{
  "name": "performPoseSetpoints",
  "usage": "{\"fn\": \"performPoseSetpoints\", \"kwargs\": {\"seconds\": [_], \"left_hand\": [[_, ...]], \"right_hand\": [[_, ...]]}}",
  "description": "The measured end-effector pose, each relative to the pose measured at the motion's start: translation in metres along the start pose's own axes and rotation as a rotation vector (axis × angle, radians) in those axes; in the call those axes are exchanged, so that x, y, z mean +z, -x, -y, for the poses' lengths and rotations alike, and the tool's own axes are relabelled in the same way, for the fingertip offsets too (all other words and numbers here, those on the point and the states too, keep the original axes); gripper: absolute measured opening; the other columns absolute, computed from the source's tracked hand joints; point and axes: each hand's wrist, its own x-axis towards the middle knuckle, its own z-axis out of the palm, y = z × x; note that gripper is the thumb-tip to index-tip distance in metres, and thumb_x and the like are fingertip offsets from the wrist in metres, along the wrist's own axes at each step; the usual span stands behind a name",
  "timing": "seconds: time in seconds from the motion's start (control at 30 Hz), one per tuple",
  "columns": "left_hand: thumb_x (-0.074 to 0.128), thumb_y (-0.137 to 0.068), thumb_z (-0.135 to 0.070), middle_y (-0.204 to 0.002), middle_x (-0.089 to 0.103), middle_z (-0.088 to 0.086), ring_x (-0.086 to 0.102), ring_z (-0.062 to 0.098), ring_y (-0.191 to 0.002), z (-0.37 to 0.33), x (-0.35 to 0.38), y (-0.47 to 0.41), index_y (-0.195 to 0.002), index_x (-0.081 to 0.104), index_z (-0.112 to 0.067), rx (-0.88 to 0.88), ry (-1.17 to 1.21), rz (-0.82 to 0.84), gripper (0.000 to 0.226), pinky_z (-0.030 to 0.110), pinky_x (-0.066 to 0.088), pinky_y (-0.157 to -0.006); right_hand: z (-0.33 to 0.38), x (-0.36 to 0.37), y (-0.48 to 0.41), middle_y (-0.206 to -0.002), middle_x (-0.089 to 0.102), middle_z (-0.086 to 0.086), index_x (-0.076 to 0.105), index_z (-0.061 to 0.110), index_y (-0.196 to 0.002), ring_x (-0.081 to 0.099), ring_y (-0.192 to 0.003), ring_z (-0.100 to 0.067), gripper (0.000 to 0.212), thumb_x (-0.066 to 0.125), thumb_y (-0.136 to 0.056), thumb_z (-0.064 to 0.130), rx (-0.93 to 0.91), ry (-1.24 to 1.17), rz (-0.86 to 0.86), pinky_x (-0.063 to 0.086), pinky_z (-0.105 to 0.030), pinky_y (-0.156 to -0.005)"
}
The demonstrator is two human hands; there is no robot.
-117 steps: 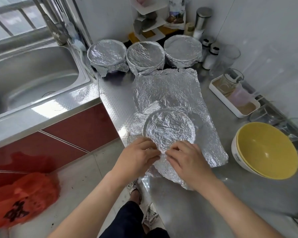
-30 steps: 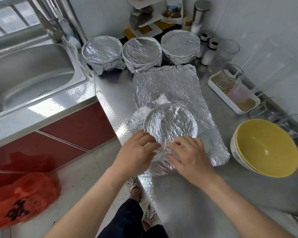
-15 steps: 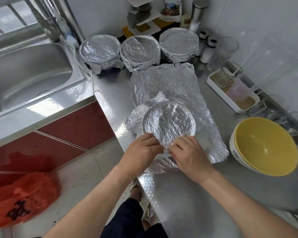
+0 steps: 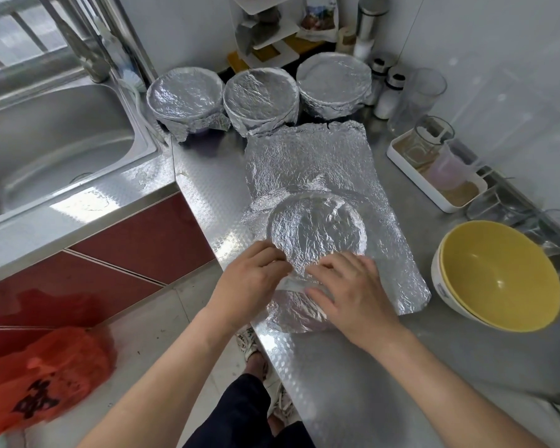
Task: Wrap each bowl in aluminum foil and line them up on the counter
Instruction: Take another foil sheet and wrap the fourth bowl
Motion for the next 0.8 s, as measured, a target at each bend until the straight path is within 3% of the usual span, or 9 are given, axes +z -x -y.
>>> {"fn": "performPoseSetpoints", "kwargs": {"seconds": [0.17, 0.4, 0.53, 0.63, 0.8], "left_hand": [[0.071, -0.084, -0.011, -0.096, 0.066, 0.002, 0.059, 0.024, -0.094, -0.005, 0.001, 0.004, -0.093, 0.074, -0.014, -0.007, 0.017, 0.07, 0.01, 0.032, 0.05, -0.08], [0.07, -0.084, -0.01, -0.088, 0.067, 0.0, 0.059, 0.023, -0.083, -0.008, 0.01, 0.004, -0.087, 0.075, -0.014, -0.005, 0.002, 0.042, 0.007, 0.034, 0.05, -0.07], [0.067, -0.085, -0.011, -0.084, 0.067, -0.002, 0.057, 0.02, -0.081, -0.008, 0.009, 0.004, -0.084, 0.076, -0.014, -0.002, -0.005, 0.012, 0.01, 0.031, 0.048, -0.068], [0.066, -0.084, -0.006, -0.083, 0.068, -0.001, 0.057, 0.02, -0.08, -0.009, 0.007, 0.003, -0.084, 0.076, -0.013, 0.018, -0.024, -0.017, 0.012, 0.032, 0.049, -0.067], [0.078, -0.07, 0.005, -0.079, 0.064, -0.003, 0.054, 0.02, -0.077, -0.016, 0.001, 0.001, -0.082, 0.075, -0.015, 0.02, -0.096, -0.048, 0.023, 0.031, 0.045, -0.069]], "right_hand": [[-0.011, -0.002, 0.007, -0.092, 0.058, 0.008, 0.067, 0.024, -0.09, 0.054, -0.088, -0.015, 0.023, 0.05, -0.088, 0.04, -0.059, 0.015, 0.068, 0.03, -0.032, -0.077], [-0.014, 0.01, 0.006, -0.08, 0.056, 0.002, 0.065, 0.016, -0.08, 0.051, -0.076, -0.02, 0.008, 0.073, -0.08, 0.016, -0.142, 0.083, 0.018, 0.033, -0.03, -0.074], [-0.013, 0.019, 0.004, -0.07, 0.048, -0.004, 0.058, 0.011, -0.069, 0.042, -0.068, -0.022, 0.016, 0.059, -0.078, -0.003, -0.175, 0.115, -0.06, 0.034, -0.031, -0.066], [-0.008, 0.018, 0.001, -0.067, 0.045, -0.005, 0.052, 0.01, -0.065, 0.038, -0.065, -0.023, 0.02, 0.046, -0.074, -0.007, -0.178, 0.097, -0.118, 0.031, -0.03, -0.065], [-0.002, 0.003, -0.002, -0.068, 0.043, -0.005, 0.048, 0.01, -0.065, 0.035, -0.066, -0.022, 0.02, 0.04, -0.072, -0.007, -0.186, 0.096, -0.14, 0.028, -0.029, -0.066]]}}
